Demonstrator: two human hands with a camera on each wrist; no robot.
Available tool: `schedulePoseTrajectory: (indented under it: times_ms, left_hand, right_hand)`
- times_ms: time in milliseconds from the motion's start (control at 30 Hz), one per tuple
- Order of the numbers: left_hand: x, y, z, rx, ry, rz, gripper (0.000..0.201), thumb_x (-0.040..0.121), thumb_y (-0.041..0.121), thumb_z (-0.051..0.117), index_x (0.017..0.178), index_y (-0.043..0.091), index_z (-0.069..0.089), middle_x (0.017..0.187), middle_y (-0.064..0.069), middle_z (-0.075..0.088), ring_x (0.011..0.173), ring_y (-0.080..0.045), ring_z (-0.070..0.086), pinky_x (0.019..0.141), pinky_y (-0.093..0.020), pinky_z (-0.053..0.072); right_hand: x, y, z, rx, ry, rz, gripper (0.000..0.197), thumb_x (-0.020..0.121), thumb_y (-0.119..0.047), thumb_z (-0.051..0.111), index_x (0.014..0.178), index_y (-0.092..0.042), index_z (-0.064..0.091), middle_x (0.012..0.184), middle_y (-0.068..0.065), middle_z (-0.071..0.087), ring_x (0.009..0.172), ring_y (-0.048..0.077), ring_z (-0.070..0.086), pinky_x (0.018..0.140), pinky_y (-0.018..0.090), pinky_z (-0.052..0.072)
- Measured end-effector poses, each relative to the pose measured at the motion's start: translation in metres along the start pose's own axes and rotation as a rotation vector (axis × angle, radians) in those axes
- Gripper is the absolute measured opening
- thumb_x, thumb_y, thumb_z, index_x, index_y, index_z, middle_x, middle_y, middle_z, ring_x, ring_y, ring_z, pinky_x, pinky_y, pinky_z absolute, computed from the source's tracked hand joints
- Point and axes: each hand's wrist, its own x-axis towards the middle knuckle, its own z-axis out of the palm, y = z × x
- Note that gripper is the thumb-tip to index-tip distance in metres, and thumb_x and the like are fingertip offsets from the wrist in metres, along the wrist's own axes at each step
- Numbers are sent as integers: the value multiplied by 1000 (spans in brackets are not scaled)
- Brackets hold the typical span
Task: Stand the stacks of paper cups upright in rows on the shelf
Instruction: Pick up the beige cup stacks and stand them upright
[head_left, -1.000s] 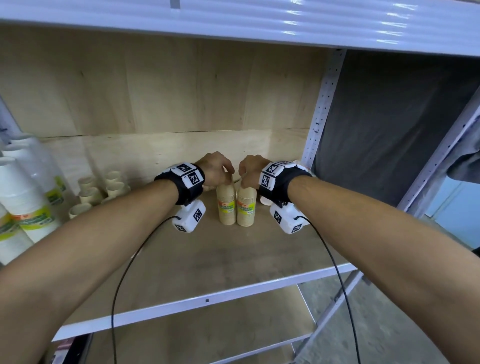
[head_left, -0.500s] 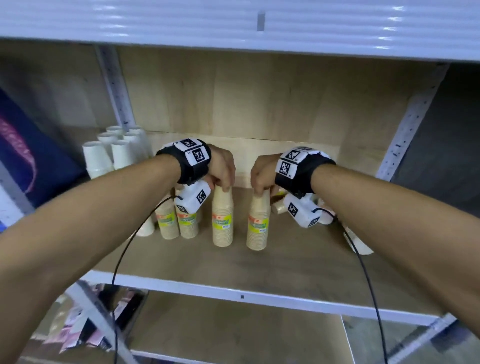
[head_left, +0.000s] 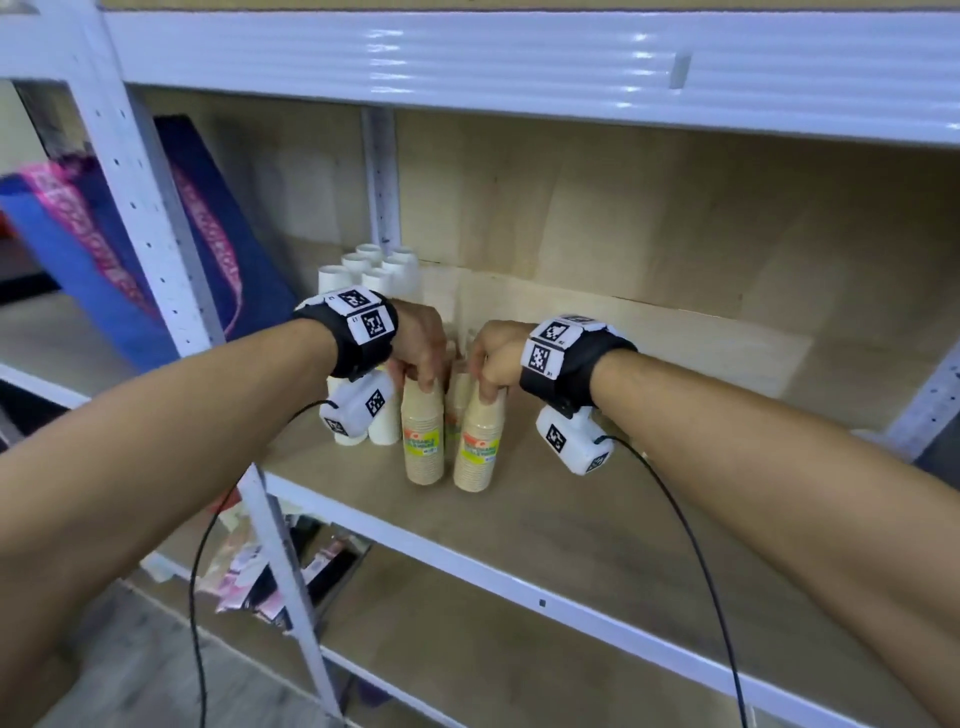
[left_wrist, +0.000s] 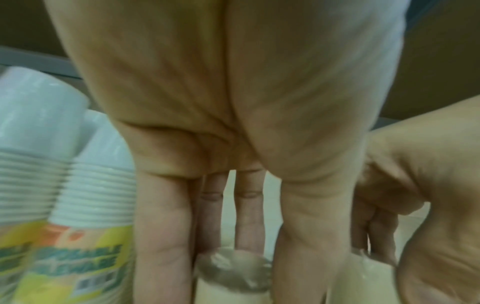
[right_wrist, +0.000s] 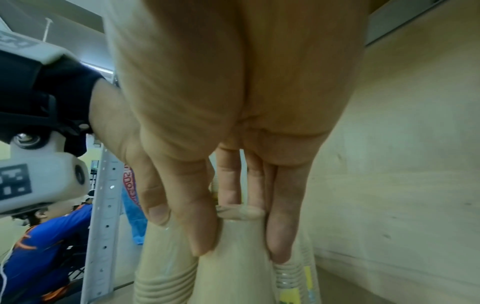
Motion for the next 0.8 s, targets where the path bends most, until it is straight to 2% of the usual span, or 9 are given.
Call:
schedulePoseTrajectory:
  times_ms: [33,100,167,267,300,367,467,667,800]
  left_hand:
    - [-1,-6,1,-4,10,-5,32,75,6,79,103,-7,69,79,-13,62,68,-23,60,73,-34,59]
    - [-2,-15,3,-19,13,-23,33,76,7,80,104,-6,69,86,-14,62,73,-24,63,72,-32,60]
    - [-1,-21,4,-29,4,-39,35,76,7,80,106,-7,68,88,-14,63,75,-25,65,69,-30,60]
    - [1,-29,8,-36,8,-43,38,75,11,81,109,-1,69,97,-12,70,78,-24,70,73,-31,62]
    - [3,-31,9,-33,9,-43,38,74,13,81,109,3,69,101,-11,72,81,-25,72,76,-34,62]
    - [4,-33,12,-28,7,-38,36,73,15,82,106,6,70,104,-13,73,84,-26,73,79,-38,61]
    - [7,-32,12,-22,0,-27,35,72,17,82,103,6,71,104,-15,73,87,-27,74,81,-43,61]
    - [12,-33,6,-14,-64,-2,36,74,15,81,108,7,70,107,-15,72,93,-30,73,84,-42,60]
    - [9,-25,-18,15,-31,13,34,73,14,81,105,13,70,94,-14,74,76,-26,72,78,-35,61]
  right_hand:
    - [2,-6,2,-9,11,-19,37,80,-13,75,116,-4,67,102,5,63,91,21,60,75,32,50]
    - [6,-14,7,-56,46,-68,41,85,-14,72,124,-6,62,107,1,52,102,21,56,73,24,40]
    - [12,-18,12,-76,85,-102,41,86,-15,70,125,-5,61,107,2,52,96,19,54,73,22,37]
    - [19,-25,16,-77,48,-113,37,86,-14,71,121,-5,66,110,7,63,90,16,55,66,24,44]
    - [21,-27,18,-86,25,-113,36,85,-14,72,120,-4,67,117,8,65,95,18,59,68,25,48]
    - [25,-28,21,-69,14,-108,37,82,-13,75,117,-5,68,120,9,66,106,23,63,83,30,53]
    - [31,-28,24,-24,34,-93,39,77,-11,79,114,-9,69,116,8,67,105,25,63,90,37,55]
    - [38,-22,25,68,49,-92,35,71,-14,82,104,-14,69,103,2,62,95,22,62,77,30,52]
    - [39,-14,16,119,63,-74,38,70,-24,83,103,-17,66,91,-4,63,83,17,61,71,27,51]
